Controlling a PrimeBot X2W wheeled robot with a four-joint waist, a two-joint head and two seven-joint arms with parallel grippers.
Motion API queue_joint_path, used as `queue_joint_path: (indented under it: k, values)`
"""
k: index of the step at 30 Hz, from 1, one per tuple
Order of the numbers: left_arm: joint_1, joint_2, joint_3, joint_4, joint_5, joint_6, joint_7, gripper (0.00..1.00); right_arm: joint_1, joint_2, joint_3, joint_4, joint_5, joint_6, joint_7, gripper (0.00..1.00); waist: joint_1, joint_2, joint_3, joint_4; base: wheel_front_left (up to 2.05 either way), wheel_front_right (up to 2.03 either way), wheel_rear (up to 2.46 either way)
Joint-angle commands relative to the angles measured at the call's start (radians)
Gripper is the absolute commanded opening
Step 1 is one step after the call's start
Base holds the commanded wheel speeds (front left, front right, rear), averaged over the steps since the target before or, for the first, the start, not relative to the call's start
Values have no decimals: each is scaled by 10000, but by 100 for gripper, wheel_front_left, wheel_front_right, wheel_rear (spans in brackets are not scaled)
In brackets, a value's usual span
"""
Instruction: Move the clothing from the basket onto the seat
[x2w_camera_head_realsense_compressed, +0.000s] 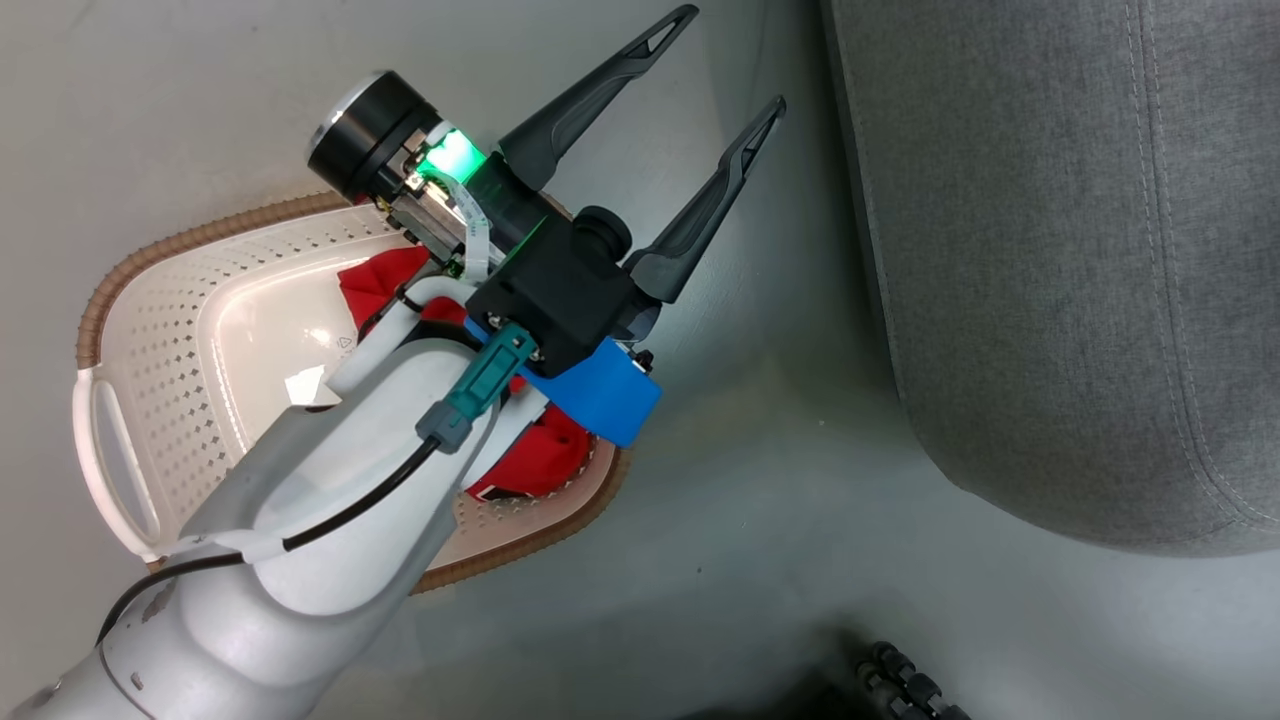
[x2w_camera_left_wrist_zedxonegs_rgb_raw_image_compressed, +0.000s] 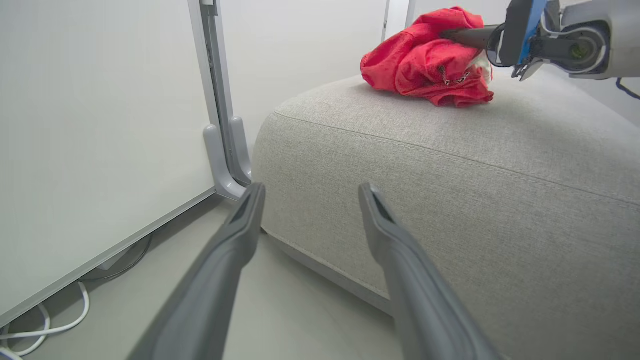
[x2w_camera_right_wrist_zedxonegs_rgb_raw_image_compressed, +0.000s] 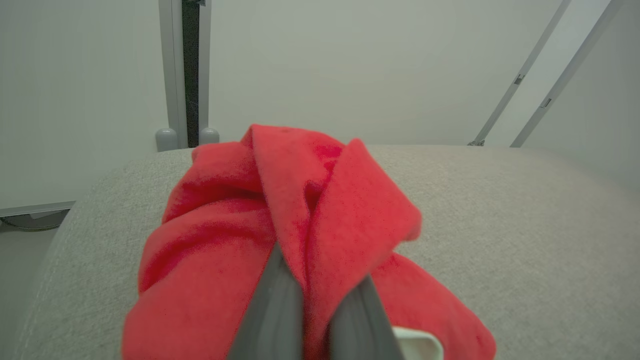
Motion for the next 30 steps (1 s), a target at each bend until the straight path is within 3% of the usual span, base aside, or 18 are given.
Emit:
queue_joint_path:
  k: [1, 3, 4, 5, 13, 19, 30]
  values:
    - [-170, 14, 40, 41, -33, 44, -74, 100, 63, -37, -52, 177, 113, 1, -15, 0, -2, 0, -49, 27, 0, 0, 0]
    - [-138, -11, 41, 113, -76, 72, -143, 100, 289, 74, 13, 551, 225, 1, -14, 0, -2, 0, -159, 51, 0, 0, 0]
    - [-107, -18, 41, 162, -90, 96, -183, 100, 360, 114, -13, 637, 315, 1, -12, 11, -2, 0, -232, 48, 0, 0, 0]
    - [-68, -33, 31, 216, -106, 108, -221, 100, 426, 144, -76, 679, 431, 1, -14, 100, -2, 0, -320, 52, 0, 0, 0]
    - [527, -355, 29, 839, -496, 293, -846, 100, 2327, 372, -297, -146, 213, 3, -14, 100, -2, 0, -1649, 169, 0, 0, 0]
    - [1285, -548, 321, 1358, -965, 531, -1188, 100, 4092, 932, -169, -1802, -10, 3, -12, 100, -2, 0, -2986, 277, 0, 0, 0]
    - [3114, -721, 1940, 1121, -1427, 901, -1260, 100, 6184, 1778, 1593, -4683, 17, 1, -14, 100, -2, 0, -5106, 1007, 0, 0, 0]
